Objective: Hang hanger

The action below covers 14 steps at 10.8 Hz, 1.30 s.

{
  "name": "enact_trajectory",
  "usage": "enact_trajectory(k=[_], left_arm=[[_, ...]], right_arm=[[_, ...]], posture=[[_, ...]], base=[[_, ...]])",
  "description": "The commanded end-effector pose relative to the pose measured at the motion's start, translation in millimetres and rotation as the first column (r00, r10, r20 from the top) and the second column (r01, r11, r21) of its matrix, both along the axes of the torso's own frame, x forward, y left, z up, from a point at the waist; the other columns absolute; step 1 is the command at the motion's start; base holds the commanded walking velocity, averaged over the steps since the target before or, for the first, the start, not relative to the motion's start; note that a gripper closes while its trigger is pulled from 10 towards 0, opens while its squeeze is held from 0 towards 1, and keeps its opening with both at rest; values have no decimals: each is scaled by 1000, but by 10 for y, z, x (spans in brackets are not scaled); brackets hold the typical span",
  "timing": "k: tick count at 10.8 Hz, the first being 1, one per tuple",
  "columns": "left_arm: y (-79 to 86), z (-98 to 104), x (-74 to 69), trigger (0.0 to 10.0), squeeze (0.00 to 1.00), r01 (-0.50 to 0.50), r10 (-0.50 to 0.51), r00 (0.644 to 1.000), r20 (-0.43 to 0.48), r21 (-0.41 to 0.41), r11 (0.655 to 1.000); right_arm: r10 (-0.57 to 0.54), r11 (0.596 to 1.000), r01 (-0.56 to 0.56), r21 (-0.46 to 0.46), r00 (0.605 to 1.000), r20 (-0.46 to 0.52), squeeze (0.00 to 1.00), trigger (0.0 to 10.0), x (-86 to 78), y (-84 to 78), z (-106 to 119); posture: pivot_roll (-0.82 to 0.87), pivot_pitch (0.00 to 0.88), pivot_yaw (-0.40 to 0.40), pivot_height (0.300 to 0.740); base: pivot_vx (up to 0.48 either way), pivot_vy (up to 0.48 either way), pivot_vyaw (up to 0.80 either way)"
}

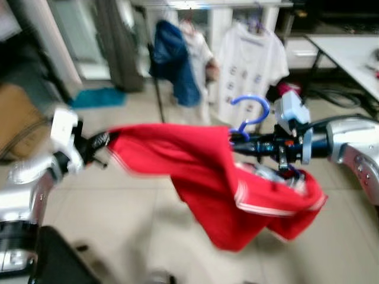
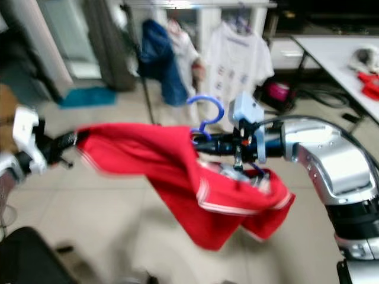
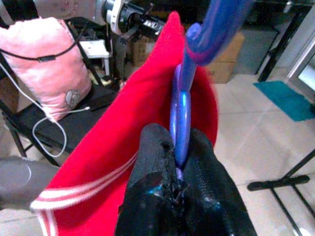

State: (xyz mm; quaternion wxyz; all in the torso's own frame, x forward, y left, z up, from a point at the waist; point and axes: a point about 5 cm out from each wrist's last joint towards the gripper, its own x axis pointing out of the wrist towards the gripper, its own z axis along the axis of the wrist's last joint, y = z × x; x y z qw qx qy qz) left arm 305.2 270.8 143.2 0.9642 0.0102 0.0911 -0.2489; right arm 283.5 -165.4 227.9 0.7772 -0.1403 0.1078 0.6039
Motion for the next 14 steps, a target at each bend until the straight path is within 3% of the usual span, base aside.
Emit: enact_trajectory(k=[1, 4, 6, 9, 10, 11, 12, 14], left_arm=[[99, 9, 17, 0, 0, -73, 74, 997, -3, 29, 997], [326, -74, 77, 0, 0, -322, 324, 946, 2, 103, 941], [371, -141, 69, 0, 0, -362, 368, 929, -22, 145, 921], [519, -163, 81, 0, 0, -515, 525, 851, -13, 174, 839], [514, -172, 90, 0, 0, -512, 522, 853, -15, 178, 841], [418, -196, 106, 2745, 0, -451, 462, 886, -27, 176, 875], [229, -228, 116, 10000, 1000, -328, 336, 940, -58, 113, 938], [190, -267, 106, 10000, 1000, -291, 301, 950, -86, 110, 950]], right_arm=[[19, 1000, -19, 1, 999, 32, 0, 10000, -13, 16, 66], [23, 1000, -23, -2, 999, 24, 0, 10000, -26, 11, 58], [26, 1000, -26, -5, 999, 19, 0, 10000, -30, 15, 47], [23, 1000, -22, -7, 1000, 20, 0, 10000, -23, 14, 43], [20, 1000, -20, -6, 1000, 20, 0, 10000, -21, 14, 42], [19, 1000, -19, -6, 1000, 19, 0, 10000, -21, 16, 38], [19, 1000, -19, -7, 1000, 15, 0, 10000, -28, 28, 25], [-7, 1000, 8, -26, 1000, 7, 0, 10000, -18, 22, -18]], posture=[[-125, 33, 78, 740], [-130, 37, 78, 740], [-129, 40, 75, 740], [-129, 40, 75, 740], [-129, 40, 75, 740], [-129, 40, 75, 740], [-132, 49, 79, 740], [-136, 54, 79, 740]], base=[[0, 0, 0], [0, 0, 0], [0, 0, 0], [0, 0, 0], [0, 0, 0], [0, 0, 0], [0, 0, 0], [0, 0, 0]])
